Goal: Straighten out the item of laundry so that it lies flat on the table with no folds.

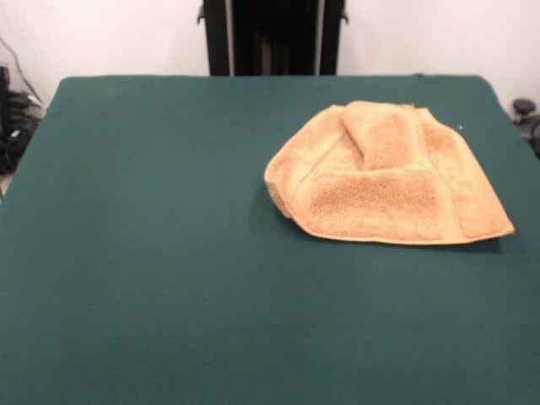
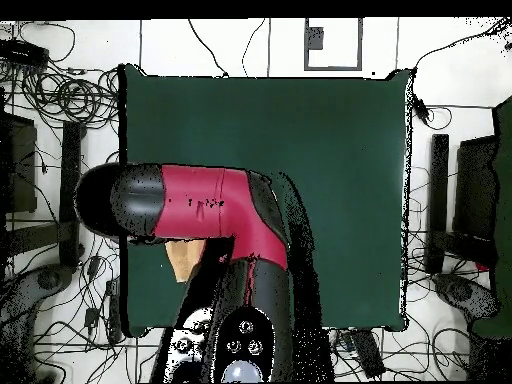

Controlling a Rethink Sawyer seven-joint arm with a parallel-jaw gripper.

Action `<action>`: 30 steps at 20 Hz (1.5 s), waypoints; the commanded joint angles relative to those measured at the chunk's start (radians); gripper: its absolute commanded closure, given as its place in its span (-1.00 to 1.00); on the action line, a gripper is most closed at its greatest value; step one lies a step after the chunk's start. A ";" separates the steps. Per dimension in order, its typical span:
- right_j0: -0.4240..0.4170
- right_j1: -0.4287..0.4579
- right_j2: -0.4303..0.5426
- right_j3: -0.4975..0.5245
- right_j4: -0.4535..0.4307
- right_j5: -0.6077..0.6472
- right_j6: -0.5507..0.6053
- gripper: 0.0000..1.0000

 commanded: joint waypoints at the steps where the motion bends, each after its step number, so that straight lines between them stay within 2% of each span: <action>1: -0.030 0.045 0.175 0.142 -0.105 -0.050 -0.326 -1.00; 6: -0.062 0.042 0.221 0.150 -0.155 -0.045 -0.333 -1.00; 11: -0.092 0.051 0.254 0.190 -0.207 -0.115 -0.328 -1.00; 19: -0.144 0.087 0.310 0.196 -0.303 -0.182 -0.301 -1.00; 30: -0.209 0.083 0.384 0.275 -0.402 -0.319 -0.269 -1.00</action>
